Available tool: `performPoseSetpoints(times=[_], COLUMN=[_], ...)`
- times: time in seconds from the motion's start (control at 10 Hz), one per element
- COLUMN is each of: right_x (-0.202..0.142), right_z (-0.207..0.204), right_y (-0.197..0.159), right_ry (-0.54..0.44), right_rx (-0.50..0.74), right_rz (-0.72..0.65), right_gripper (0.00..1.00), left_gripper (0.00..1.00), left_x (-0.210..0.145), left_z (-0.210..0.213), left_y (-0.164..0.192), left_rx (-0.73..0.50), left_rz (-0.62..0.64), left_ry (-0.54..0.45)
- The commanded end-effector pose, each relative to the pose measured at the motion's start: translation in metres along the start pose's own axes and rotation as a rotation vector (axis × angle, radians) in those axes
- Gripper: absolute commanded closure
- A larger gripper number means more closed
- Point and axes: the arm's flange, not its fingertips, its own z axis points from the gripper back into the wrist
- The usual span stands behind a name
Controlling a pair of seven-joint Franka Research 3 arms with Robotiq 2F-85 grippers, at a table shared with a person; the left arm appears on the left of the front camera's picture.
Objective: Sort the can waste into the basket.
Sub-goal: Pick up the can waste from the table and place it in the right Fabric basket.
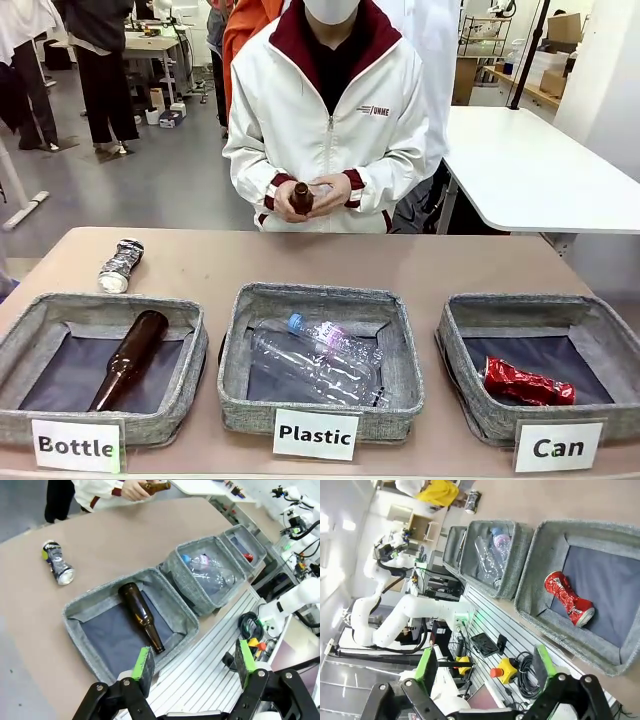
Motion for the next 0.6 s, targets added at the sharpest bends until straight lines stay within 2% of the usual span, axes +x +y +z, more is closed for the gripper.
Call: performPoseSetpoints(times=[0.0,0.5], right_x=[-0.0034,-0.0034], right_z=[0.0021,0.0021], right_y=[0.0022,0.0022], right_ry=[0.021,0.021], right_rx=[-0.011,-0.011], right_rz=[0.028,0.028], right_gripper=[0.00,0.00], left_gripper=[0.16,0.16], left_x=[-0.0046,-0.0001], left_z=[-0.0002,-0.0001], left_y=[0.0002,-0.0001], left_rx=[-0.008,-0.001], left_rz=[-0.013,0.000], left_ry=[0.003,0.001])
